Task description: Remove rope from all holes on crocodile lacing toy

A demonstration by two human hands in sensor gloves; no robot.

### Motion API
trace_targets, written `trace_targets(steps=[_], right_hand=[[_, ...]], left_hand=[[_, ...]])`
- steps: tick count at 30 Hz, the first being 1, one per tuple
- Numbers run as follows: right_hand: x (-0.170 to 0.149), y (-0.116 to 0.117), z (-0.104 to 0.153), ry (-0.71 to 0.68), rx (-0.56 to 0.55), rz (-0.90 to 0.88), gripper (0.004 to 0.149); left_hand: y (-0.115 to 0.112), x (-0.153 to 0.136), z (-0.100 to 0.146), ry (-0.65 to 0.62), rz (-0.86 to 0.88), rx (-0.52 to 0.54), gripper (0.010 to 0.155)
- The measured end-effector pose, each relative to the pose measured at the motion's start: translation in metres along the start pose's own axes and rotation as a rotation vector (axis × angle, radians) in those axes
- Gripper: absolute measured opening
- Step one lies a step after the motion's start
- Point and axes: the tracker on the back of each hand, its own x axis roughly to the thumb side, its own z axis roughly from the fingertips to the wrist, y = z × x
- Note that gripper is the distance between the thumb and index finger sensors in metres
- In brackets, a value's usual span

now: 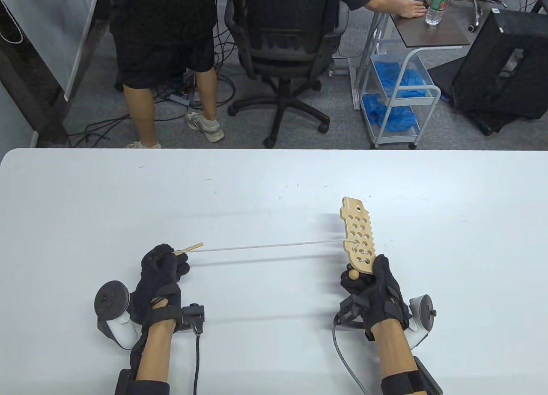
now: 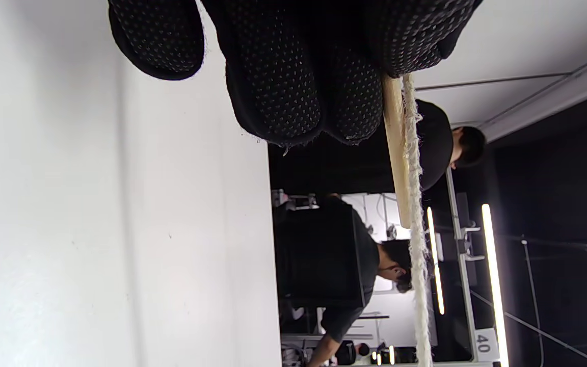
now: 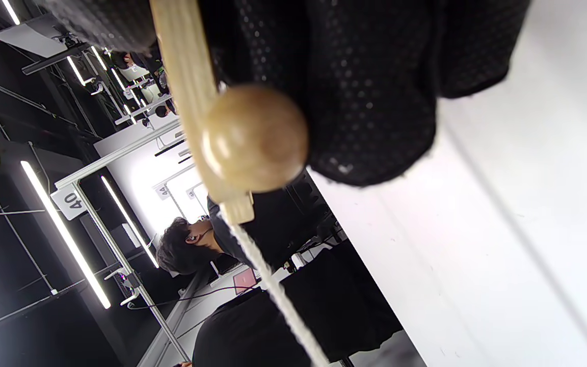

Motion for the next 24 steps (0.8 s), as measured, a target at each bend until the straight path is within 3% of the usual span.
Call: trace_targets(steps=[15, 24], right_hand=[[-0.001, 0.003, 0.002, 0.005, 0.006, 0.013, 0.050], [-0.006, 0.015, 0.006, -0.033, 0.078, 0.120, 0.050]], left_hand=[[-0.005, 0.002, 0.001, -0.033, -0.008, -0.018, 0.044], [-0.028, 0.013, 0.007, -0.146, -0.083, -0.084, 0.043]])
